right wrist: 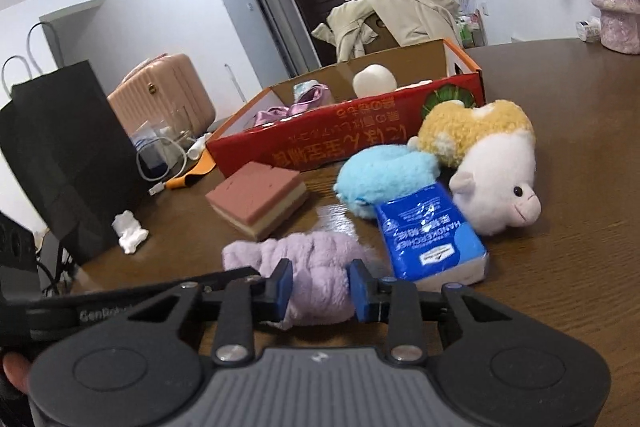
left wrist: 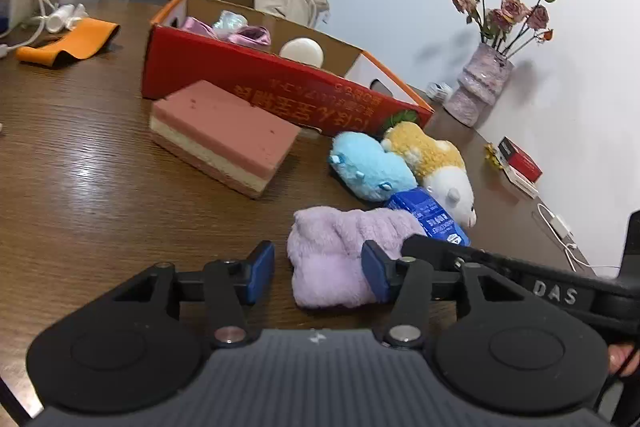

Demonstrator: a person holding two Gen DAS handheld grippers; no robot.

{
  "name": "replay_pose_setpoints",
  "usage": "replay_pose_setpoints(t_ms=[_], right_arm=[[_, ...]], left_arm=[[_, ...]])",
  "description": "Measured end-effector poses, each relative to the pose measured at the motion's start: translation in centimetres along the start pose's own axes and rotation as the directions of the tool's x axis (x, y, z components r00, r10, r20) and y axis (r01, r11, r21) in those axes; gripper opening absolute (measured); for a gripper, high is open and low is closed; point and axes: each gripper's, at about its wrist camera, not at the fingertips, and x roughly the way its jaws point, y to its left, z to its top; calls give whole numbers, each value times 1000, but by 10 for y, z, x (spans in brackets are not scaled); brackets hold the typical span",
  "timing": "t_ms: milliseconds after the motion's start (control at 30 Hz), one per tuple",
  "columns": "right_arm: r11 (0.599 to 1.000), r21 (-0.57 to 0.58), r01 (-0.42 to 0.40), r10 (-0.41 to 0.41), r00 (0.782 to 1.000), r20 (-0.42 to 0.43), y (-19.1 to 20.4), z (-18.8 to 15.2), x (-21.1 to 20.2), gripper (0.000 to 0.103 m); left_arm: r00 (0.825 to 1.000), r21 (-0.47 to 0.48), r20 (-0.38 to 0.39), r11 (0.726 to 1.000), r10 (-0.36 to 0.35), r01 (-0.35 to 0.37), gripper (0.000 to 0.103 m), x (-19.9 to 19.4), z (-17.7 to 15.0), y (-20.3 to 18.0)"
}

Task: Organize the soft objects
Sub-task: 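Carry the lavender headband over the box and open both tools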

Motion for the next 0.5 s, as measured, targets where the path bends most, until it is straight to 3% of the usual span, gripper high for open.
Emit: replay_pose_setpoints(t_ms=[67, 100, 133, 200, 300, 500], right_arm=[[1000, 14, -1, 1, 1000, -14, -4, 1, 7, 30], [1000, 17, -6, 7, 1000, -19, -5, 1, 10, 28], [1000, 17, -10, 11, 1000, -22, -5, 1, 12, 25], [1000, -5, -14, 14, 1000, -23, -4, 4, 12, 21], [999, -31, -42, 42, 999, 0, -2, 19, 5, 19], [987, -147, -61, 86, 983, 164, -2, 113, 6, 19]], left_arm=[[1000, 7, -10, 1000, -10, 10, 47, 4, 0, -1], [1000, 17, -15, 1000, -18, 19, 33, 4, 0, -1], [999, 22, -20, 999, -33, 34, 27, 4, 0, -2], [999, 37, -12, 999, -31, 31, 21, 0, 3, -6], [998, 64, 27, 997, -53, 51, 20, -9, 21, -13], [987, 129, 142, 990, -80, 61, 20, 4, 133, -37]])
